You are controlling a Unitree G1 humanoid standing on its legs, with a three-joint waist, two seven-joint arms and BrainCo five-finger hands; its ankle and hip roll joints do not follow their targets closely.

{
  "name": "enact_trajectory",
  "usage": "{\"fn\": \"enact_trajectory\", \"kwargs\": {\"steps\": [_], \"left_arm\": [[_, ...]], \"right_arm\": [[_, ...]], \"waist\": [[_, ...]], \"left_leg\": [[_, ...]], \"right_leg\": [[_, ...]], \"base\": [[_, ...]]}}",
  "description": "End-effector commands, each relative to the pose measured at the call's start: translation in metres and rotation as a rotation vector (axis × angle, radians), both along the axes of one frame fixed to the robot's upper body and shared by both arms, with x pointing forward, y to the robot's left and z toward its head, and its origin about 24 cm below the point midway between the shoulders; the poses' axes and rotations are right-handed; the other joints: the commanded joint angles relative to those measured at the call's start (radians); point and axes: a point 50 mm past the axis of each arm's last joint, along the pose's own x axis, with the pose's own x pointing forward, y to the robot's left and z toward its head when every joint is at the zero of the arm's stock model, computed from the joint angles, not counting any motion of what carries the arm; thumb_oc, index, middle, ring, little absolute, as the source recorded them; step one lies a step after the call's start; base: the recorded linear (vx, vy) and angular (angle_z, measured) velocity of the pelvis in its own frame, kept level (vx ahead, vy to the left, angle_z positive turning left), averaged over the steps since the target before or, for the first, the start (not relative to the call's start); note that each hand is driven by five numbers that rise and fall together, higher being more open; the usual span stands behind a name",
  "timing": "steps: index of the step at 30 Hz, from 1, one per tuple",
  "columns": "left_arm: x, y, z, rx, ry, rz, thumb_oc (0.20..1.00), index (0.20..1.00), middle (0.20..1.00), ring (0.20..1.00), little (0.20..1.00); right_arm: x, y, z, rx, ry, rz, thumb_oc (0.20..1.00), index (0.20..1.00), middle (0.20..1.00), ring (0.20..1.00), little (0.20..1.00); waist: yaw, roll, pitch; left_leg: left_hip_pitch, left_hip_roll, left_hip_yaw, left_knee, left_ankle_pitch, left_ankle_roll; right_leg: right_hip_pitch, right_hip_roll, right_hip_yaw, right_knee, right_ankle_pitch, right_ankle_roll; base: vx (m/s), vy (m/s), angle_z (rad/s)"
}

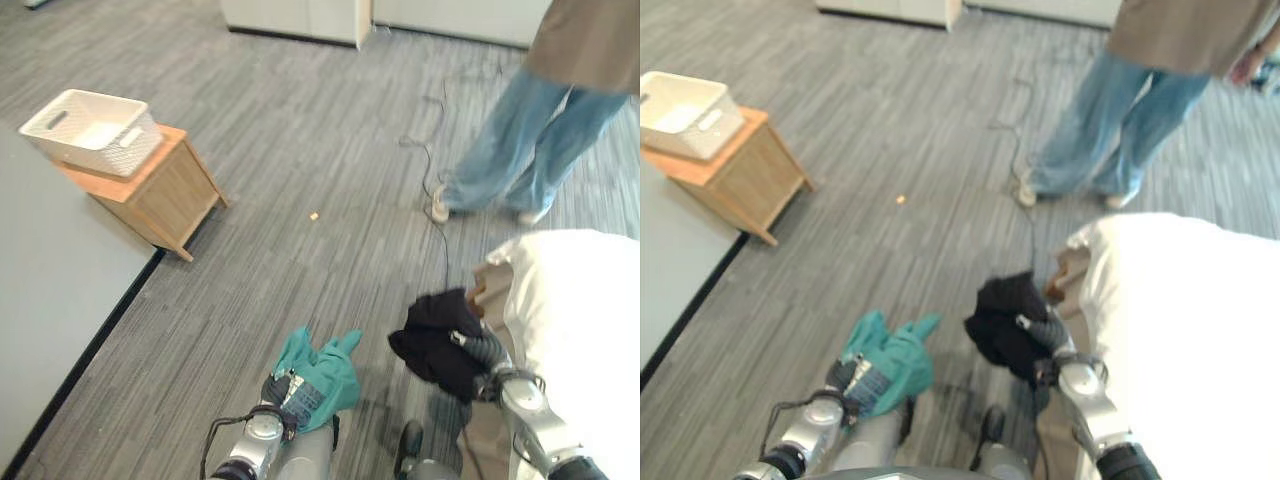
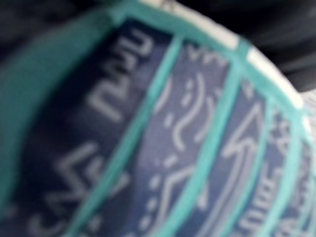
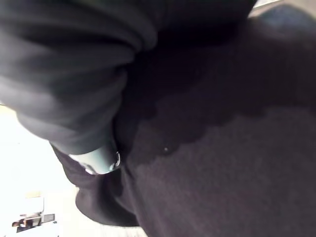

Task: Tidy up the quilt and then pick up the clothes from the bed and put them into the laundry hamper.

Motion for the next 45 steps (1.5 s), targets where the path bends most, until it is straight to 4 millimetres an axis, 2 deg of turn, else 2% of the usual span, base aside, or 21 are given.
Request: {"fn": "enact_trajectory", "kwargs": {"steps": [1,6,7,8,10,11,13,15,16,18,20,21,24,26,30,32,37,41,43,44,45], "left_arm": [[0.015,-0.003,0.011,0.041,-0.076,-0.035,0.200,0.200,0.200,0.200,0.200],[0.006,0.010,0.005,0.050,-0.041,0.010,0.200,0.200,0.200,0.200,0.200],[0.003,0.009,0.004,0.059,-0.032,0.010,0.200,0.200,0.200,0.200,0.200],[0.004,0.006,0.004,0.050,-0.048,0.005,0.200,0.200,0.200,0.200,0.200],[0.005,0.004,0.005,0.049,-0.051,-0.001,0.200,0.200,0.200,0.200,0.200],[0.014,0.002,0.010,0.060,-0.079,-0.007,0.200,0.200,0.200,0.200,0.200],[0.026,0.005,0.018,0.079,-0.123,0.003,0.200,0.200,0.200,0.200,0.200],[0.036,0.002,0.025,0.091,-0.164,-0.017,0.200,0.200,0.200,0.200,0.200],[0.042,0.001,0.030,0.099,-0.187,-0.037,0.200,0.200,0.200,0.200,0.200],[0.042,0.001,0.030,0.099,-0.187,-0.037,0.200,0.200,0.200,0.200,0.200],[0.050,0.000,0.036,0.116,-0.216,-0.069,0.200,0.200,0.200,0.200,0.200],[0.047,0.002,0.034,0.121,-0.209,-0.066,0.200,0.200,0.200,0.200,0.200],[0.036,0.002,0.025,0.118,-0.167,-0.075,0.200,0.200,0.200,0.200,0.200],[0.030,-0.004,0.020,0.066,-0.150,-0.037,0.200,0.200,0.200,0.200,0.200],[0.028,0.000,0.019,0.056,-0.149,-0.010,0.200,0.200,0.200,0.200,0.200],[0.020,0.003,0.015,0.054,-0.130,0.026,0.200,0.200,0.200,0.200,0.200],[0.008,0.007,0.006,0.004,-0.077,0.140,0.200,0.200,0.200,0.200,0.200],[0.003,0.005,0.003,-0.002,-0.058,0.129,0.200,0.200,0.200,0.200,0.200],[0.006,0.009,0.006,0.004,-0.070,0.136,0.200,0.200,0.200,0.200,0.200],[0.007,0.016,0.007,0.037,-0.072,0.108,0.200,0.200,0.200,0.200,0.200],[0.007,0.017,0.008,0.024,-0.087,0.126,0.200,0.200,0.200,0.200,0.200]], "right_arm": [[0.018,-0.004,0.036,-0.028,-0.157,0.015,0.200,0.200,0.200,0.200,0.200],[0.040,0.008,0.056,-0.003,-0.221,0.040,0.200,0.200,0.200,0.200,0.200],[0.023,0.006,0.018,-0.053,-0.094,0.055,0.200,0.200,0.200,0.200,0.200],[0.008,-0.002,-0.024,-0.081,0.053,-0.021,0.200,0.200,0.200,0.200,0.200],[0.009,-0.003,-0.030,-0.076,0.079,-0.043,0.200,0.200,0.200,0.200,0.200],[0.016,0.004,-0.032,-0.050,0.082,-0.050,0.200,0.200,0.200,0.200,0.200],[0.024,0.009,-0.029,-0.034,0.059,-0.052,0.200,0.200,0.200,0.200,0.200],[0.025,0.013,-0.026,-0.021,0.042,-0.037,0.200,0.200,0.200,0.200,0.200],[0.025,0.015,-0.025,-0.018,0.033,-0.028,0.200,0.200,0.200,0.200,0.200],[0.025,0.015,-0.025,-0.018,0.033,-0.028,0.200,0.200,0.200,0.200,0.200],[0.024,0.008,-0.023,-0.046,0.030,-0.044,0.200,0.200,0.200,0.200,0.200],[0.022,0.008,-0.025,-0.061,0.043,-0.037,0.200,0.200,0.200,0.200,0.200],[0.016,0.010,-0.032,-0.077,0.070,-0.017,0.200,0.200,0.200,0.200,0.200],[0.015,0.006,-0.033,-0.104,0.075,-0.024,0.200,0.200,0.200,0.200,0.200],[0.018,0.007,-0.032,-0.110,0.069,-0.016,0.200,0.200,0.200,0.200,0.200],[0.017,0.014,-0.034,-0.129,0.078,0.017,0.200,0.200,0.200,0.200,0.200],[0.011,0.028,-0.047,-0.101,0.124,0.033,0.200,0.200,0.200,0.200,0.200],[0.000,0.038,-0.060,-0.056,0.170,0.015,0.200,0.200,0.200,0.200,0.200],[0.000,0.042,-0.060,-0.049,0.168,0.026,0.200,0.200,0.200,0.200,0.200],[0.018,0.046,-0.040,0.140,0.072,0.035,0.200,0.200,0.200,0.200,0.200],[-0.001,0.011,-0.053,-0.140,0.130,0.012,0.200,0.200,0.200,0.200,0.200]], "waist": [[0.054,0.014,-0.012],[0.092,-0.012,-0.045],[0.099,-0.026,-0.046],[0.127,-0.064,-0.046],[0.128,-0.067,-0.038],[0.108,-0.057,-0.023],[0.060,-0.004,-0.010],[0.000,0.031,0.008],[-0.055,0.042,0.008],[-0.060,0.045,0.008],[-0.125,0.055,-0.008],[-0.135,0.063,-0.018],[-0.123,0.065,-0.037],[-0.069,0.054,0.007],[-0.006,0.007,0.037],[0.032,0.012,0.015],[0.079,0.011,-0.051],[0.090,-0.040,-0.061],[0.071,-0.031,-0.053],[0.046,0.015,-0.044],[0.009,0.028,-0.034]], "left_leg": [[0.005,0.021,0.087,-0.173,0.013,0.044],[0.010,0.022,0.144,-0.279,0.054,0.071],[0.022,0.007,0.135,-0.269,0.071,0.083],[0.045,-0.035,0.112,-0.225,0.039,0.115],[0.079,-0.048,0.099,-0.224,0.021,0.130],[0.167,-0.059,0.062,-0.236,-0.017,0.158],[0.276,-0.030,0.006,-0.284,-0.046,0.174],[0.355,-0.010,-0.039,-0.297,-0.084,0.160],[0.426,-0.015,-0.091,-0.297,-0.136,0.142],[0.425,-0.012,-0.096,-0.297,-0.135,0.141],[0.513,0.002,-0.153,-0.297,-0.219,0.108],[0.554,0.012,-0.161,-0.297,-0.240,0.103],[0.572,0.015,-0.164,-0.183,-0.235,0.080],[0.348,-0.025,-0.105,0.360,-0.042,0.004],[0.152,-0.010,0.038,0.561,-0.092,0.028],[0.094,0.005,0.133,0.296,-0.137,0.054],[0.094,0.066,0.326,-0.232,0.005,0.086],[0.156,-0.030,0.270,-0.179,-0.035,0.158],[0.208,-0.034,0.247,-0.193,-0.055,0.171],[0.306,-0.022,0.172,-0.230,-0.082,0.182],[0.347,-0.012,0.128,-0.249,-0.096,0.173]], "right_leg": [[0.224,0.127,-0.011,0.002,-0.297,0.071],[0.303,0.126,-0.027,0.002,-0.308,0.095],[0.318,0.118,-0.027,0.015,-0.282,0.105],[0.298,0.069,-0.020,0.176,-0.181,0.175],[0.257,0.048,-0.015,0.291,-0.117,0.204],[0.153,0.035,0.021,0.541,0.050,0.255],[-0.010,0.068,0.034,0.716,0.028,0.224],[-0.128,0.064,-0.011,0.685,-0.043,0.190],[-0.178,0.059,-0.045,0.471,-0.087,0.153],[-0.172,0.061,-0.051,0.462,-0.083,0.153],[-0.222,0.049,0.036,0.078,-0.039,0.167],[-0.227,0.051,0.053,0.059,-0.028,0.177],[-0.187,0.062,0.061,0.078,-0.023,0.155],[-0.043,0.060,0.030,0.062,-0.036,0.093],[0.084,0.046,-0.027,0.007,-0.078,0.068],[0.133,0.057,-0.046,0.002,-0.138,0.078],[0.313,0.109,-0.134,0.002,-0.240,0.107],[0.262,-0.002,-0.166,0.400,-0.073,0.206],[0.195,-0.025,-0.146,0.546,-0.009,0.212],[0.062,-0.027,-0.123,0.709,-0.023,0.192],[0.003,-0.019,-0.109,0.700,-0.056,0.172]], "base": [[0.60,0.017,0.04],[0.50,0.050,-0.08],[0.81,0.180,0.33],[0.81,0.198,0.34],[0.62,0.126,-0.02],[0.74,0.087,0.02],[0.89,0.088,0.73],[0.81,-0.020,0.97],[0.70,-0.081,0.62],[0.39,-0.070,0.85],[0.91,-0.222,1.16],[0.97,-0.215,1.52],[0.57,-0.154,0.85],[0.57,-0.324,0.63],[0.44,-0.215,0.22],[0.72,0.051,-0.10],[0.81,0.100,-0.02],[0.67,0.174,0.68],[0.55,0.151,1.10],[0.68,0.095,1.19],[0.68,0.093,1.21]]}}
